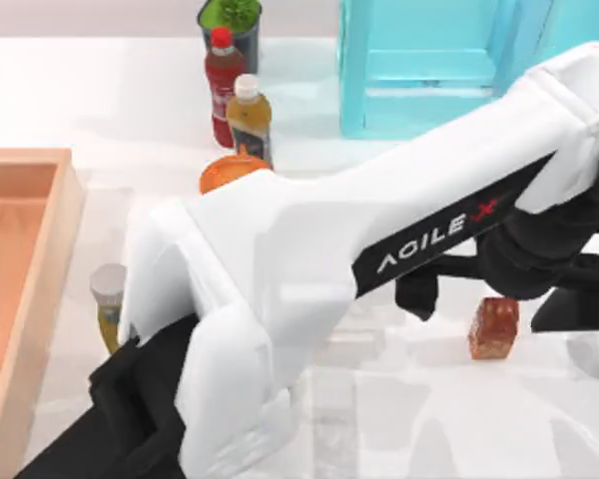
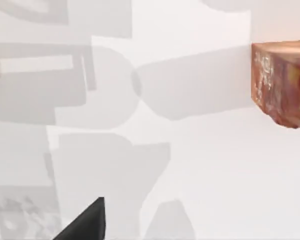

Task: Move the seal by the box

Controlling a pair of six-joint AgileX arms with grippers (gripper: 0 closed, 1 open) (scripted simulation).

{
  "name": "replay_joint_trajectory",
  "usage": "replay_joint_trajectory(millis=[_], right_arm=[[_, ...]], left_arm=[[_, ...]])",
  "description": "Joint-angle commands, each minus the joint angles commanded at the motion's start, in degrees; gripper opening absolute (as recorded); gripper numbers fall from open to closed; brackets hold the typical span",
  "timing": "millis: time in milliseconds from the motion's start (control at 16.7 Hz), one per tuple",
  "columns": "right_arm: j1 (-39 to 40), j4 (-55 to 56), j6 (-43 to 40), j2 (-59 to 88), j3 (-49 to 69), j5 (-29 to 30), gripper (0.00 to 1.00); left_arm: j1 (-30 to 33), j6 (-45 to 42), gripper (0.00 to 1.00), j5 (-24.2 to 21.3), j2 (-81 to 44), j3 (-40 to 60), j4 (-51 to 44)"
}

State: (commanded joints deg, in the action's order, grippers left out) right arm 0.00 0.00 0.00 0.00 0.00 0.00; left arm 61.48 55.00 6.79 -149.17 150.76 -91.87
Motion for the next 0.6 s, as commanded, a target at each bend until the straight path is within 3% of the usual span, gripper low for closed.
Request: replay_joint_trajectory(millis=[300,600], right_arm=[[0.0,0.0,0.0,0.0,0.0,0.0,1.0],[0.0,0.0,0.0,0.0,0.0,0.0,1.0]], left_arm=[[1.3,4.8,1.0,2.4,-6.2,14.1,-2.6],[1.4,5.3,1.0,2.7,-6.6,15.5,-2.7]])
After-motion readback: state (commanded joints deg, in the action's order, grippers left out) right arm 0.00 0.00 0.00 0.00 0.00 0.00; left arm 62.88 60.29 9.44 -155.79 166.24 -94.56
